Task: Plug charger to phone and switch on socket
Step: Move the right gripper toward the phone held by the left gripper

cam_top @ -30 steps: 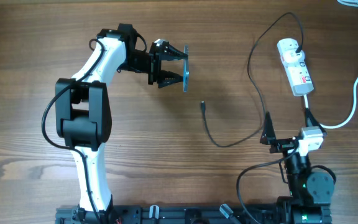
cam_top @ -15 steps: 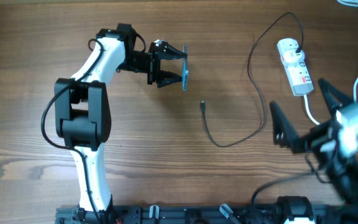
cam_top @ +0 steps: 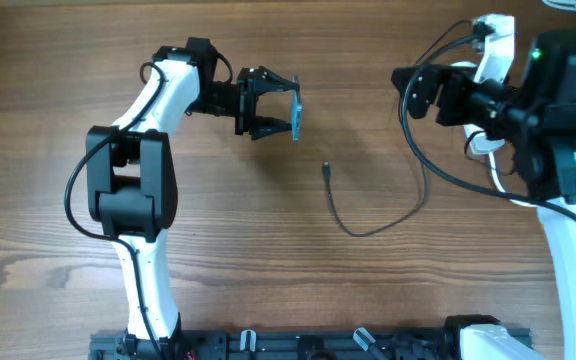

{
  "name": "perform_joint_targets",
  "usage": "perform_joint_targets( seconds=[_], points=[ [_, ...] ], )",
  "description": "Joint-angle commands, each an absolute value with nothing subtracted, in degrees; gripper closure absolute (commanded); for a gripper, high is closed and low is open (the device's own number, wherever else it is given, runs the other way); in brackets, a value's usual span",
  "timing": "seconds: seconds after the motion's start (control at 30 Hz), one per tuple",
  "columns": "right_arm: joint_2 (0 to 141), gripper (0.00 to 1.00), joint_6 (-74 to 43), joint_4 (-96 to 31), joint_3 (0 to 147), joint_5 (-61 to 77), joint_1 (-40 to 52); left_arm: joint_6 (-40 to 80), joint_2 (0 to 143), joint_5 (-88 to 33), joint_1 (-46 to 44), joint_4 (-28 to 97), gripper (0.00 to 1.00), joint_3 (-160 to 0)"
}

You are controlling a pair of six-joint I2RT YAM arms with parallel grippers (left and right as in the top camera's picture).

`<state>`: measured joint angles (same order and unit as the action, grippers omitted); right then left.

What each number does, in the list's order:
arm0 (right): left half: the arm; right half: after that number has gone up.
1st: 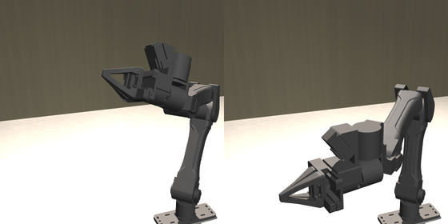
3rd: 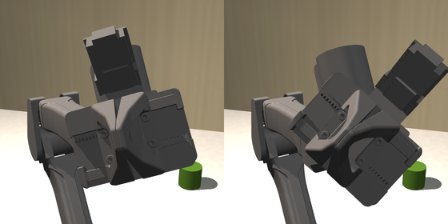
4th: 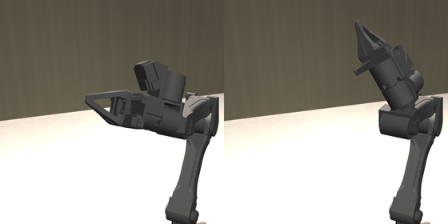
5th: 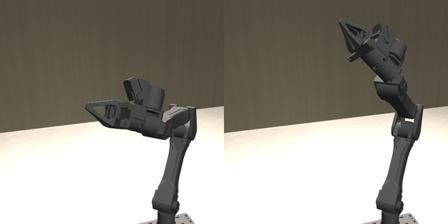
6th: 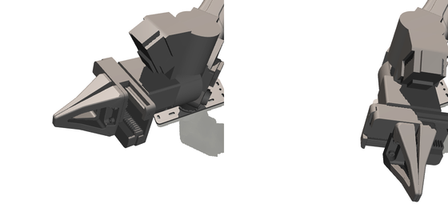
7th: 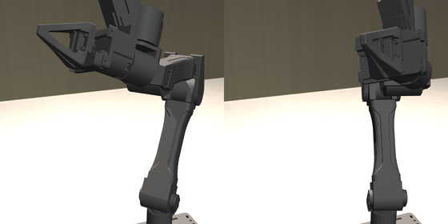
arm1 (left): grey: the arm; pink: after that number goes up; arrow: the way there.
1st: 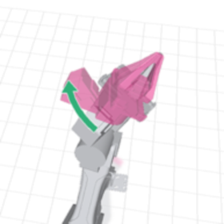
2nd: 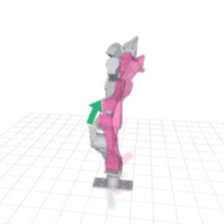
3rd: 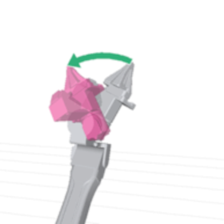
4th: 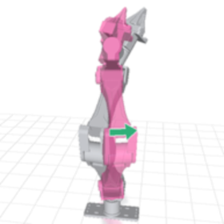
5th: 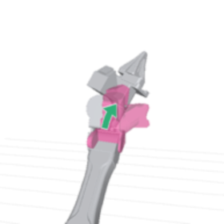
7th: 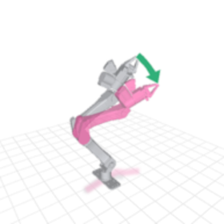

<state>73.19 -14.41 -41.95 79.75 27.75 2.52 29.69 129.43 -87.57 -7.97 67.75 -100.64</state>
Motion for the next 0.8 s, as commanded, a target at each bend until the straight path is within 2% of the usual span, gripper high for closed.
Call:
perform_joint_targets(
  seconds=[0.0,0.1,0.23,0.3,0.4,0.63,0.77],
  points=[
    [72.18,0.00,-22.74,-46.61,80.62,-1.02,7.70,32.25,126.63,-90.37,-5.91,67.79,0.30,-102.13],
    [72.20,0.00,-27.59,-48.80,80.62,-8.25,11.09,32.25,126.63,-90.37,-4.86,67.81,0.30,-102.13],
    [72.36,0.00,-30.11,-47.27,80.51,4.10,14.44,32.47,126.63,-90.37,-4.10,67.81,0.30,-102.13],
    [72.77,0.00,-24.95,-44.97,80.51,8.84,15.64,32.71,126.63,-90.35,-4.12,67.81,0.30,-102.13],
    [72.79,0.01,-24.21,-44.82,80.51,3.95,20.23,33.41,126.63,-90.35,-4.12,67.79,0.30,-102.13],
    [75.70,0.01,-28.69,-46.78,80.66,-18.26,37.19,33.95,126.63,-90.32,-4.75,67.79,0.30,-102.13],
    [83.20,0.01,-29.71,-47.37,85.36,-19.05,42.96,35.29,126.63,-90.32,-6.02,67.75,0.30,-102.13]
  ],
)
